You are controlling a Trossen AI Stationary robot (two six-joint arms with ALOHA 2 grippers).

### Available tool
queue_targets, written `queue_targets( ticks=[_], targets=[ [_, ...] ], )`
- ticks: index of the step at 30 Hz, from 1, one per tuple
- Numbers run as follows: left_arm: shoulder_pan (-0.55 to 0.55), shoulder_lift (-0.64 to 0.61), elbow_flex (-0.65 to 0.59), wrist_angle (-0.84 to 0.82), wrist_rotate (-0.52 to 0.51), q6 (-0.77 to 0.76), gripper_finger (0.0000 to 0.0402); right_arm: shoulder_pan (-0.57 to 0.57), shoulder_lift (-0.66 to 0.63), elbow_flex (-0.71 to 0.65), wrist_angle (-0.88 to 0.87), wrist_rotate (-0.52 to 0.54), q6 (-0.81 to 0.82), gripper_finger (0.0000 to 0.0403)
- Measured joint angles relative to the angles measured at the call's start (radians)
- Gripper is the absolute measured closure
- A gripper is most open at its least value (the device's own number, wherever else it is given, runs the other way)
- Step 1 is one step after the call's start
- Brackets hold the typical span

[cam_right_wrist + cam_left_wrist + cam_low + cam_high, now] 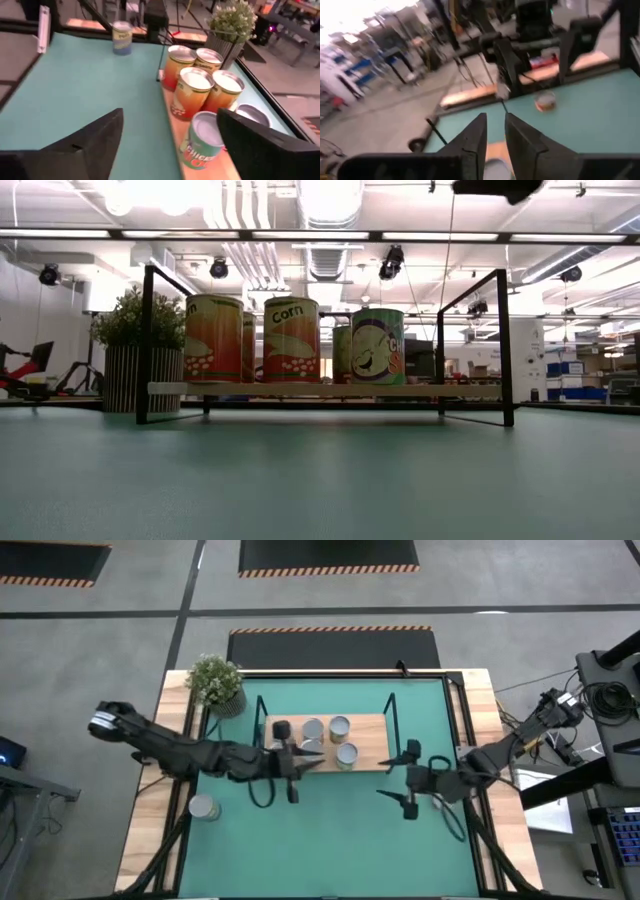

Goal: Pick and place cans onto a shelf
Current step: Put the canned spaghetti sauce on the shelf

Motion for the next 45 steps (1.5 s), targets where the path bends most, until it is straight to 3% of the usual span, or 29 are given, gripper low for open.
queue_targets(
  ticks=[3, 10, 15, 23, 31, 45],
  targets=[
    [-0.012, -0.051, -0.053, 0.046, -0.067, 0.02, 0.0361, -0.065, 0.057, 0.093, -0.094, -0.029, 0.001, 0.0136],
    [-0.012, -0.143, -0.115, 0.051, -0.248, 0.024, 0.0362, -0.228, 0.201, 0.293, -0.298, -0.044, -0.012, 0.0282],
    [-0.012, -0.177, -0.149, 0.044, -0.255, 0.022, 0.0362, -0.372, 0.309, 0.399, -0.335, -0.228, -0.1, 0.0379],
    [-0.017, -0.193, -0.155, 0.027, -0.255, 0.022, 0.0362, -0.602, 0.472, 0.496, -0.367, -0.478, -0.217, 0.039],
    [-0.021, -0.194, -0.155, 0.027, -0.254, 0.022, 0.0362, -0.708, 0.574, 0.513, -0.388, -0.511, -0.282, 0.039],
    [-0.021, -0.194, -0.155, 0.027, -0.254, 0.022, 0.0362, -0.742, 0.636, 0.512, -0.392, -0.509, -0.305, 0.039]
  ],
)
